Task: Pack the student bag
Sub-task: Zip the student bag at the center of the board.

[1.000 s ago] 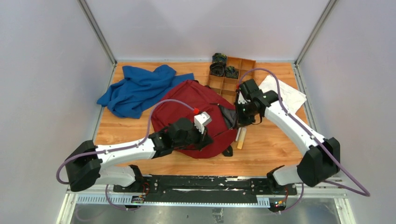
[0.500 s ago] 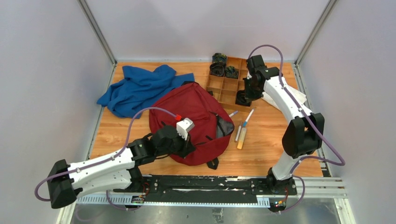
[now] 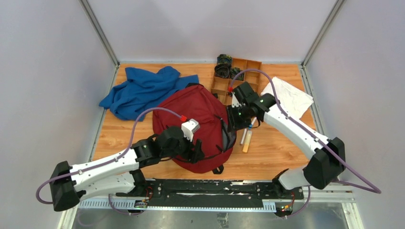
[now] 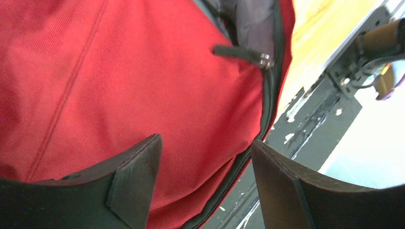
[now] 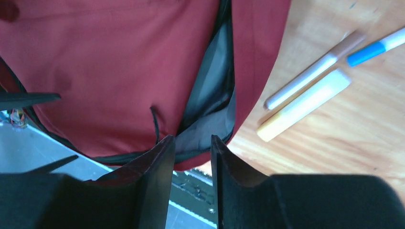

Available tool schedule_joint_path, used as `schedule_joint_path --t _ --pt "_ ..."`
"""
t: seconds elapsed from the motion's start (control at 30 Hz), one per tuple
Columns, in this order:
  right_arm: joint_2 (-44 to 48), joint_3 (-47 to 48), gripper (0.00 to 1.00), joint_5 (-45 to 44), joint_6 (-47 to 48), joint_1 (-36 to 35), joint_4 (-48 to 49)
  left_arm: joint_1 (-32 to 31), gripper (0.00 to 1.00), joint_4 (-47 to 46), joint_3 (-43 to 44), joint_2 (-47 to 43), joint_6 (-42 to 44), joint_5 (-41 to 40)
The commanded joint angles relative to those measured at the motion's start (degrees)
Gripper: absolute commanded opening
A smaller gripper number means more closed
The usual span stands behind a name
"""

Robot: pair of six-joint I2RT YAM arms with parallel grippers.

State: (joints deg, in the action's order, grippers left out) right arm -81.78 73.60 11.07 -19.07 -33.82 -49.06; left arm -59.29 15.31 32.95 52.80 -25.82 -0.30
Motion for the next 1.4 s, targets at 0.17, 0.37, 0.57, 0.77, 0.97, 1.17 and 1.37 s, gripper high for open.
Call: schedule_joint_path --t 0.17,0.37,0.57,0.77,0.97,1.17,1.37 --pt "7.84 -12.69 0.43 3.79 -11.76 -6.5 5.67 -0.26 0.8 4.66 9.47 -4.65 0.88 -5.58" --pt "6.87 -9.91 0.43 0.41 -13.05 -10.05 7.53 -0.24 0.8 0.51 9.86 -1.3 -2.92 -5.14" --pt "-3.04 -6.91 0.41 -3.78 -11.69 -9.84 8.81 -0.24 0.78 -1.34 7.66 0.01 -6.57 -5.58" --pt "-12.51 -5.0 0.48 -1.44 -9.63 -6.8 9.53 -0.22 0.77 -2.52 3.3 -2.22 -9.46 -6.66" --pt "-15.52 -5.44 0.52 -0.43 -8.03 -6.64 10.83 -0.24 0.77 -2.85 0.68 -3.27 -10.13 -6.63" --pt "-15.2 -5.42 0.0 0.39 -7.45 -6.7 11.72 -0.25 0.76 -3.17 0.29 -4.55 -9.26 -7.61" --pt "-12.18 -5.04 0.0 1.05 -6.97 -6.72 11.55 -0.22 0.76 -3.01 0.19 -5.07 -8.39 -8.21"
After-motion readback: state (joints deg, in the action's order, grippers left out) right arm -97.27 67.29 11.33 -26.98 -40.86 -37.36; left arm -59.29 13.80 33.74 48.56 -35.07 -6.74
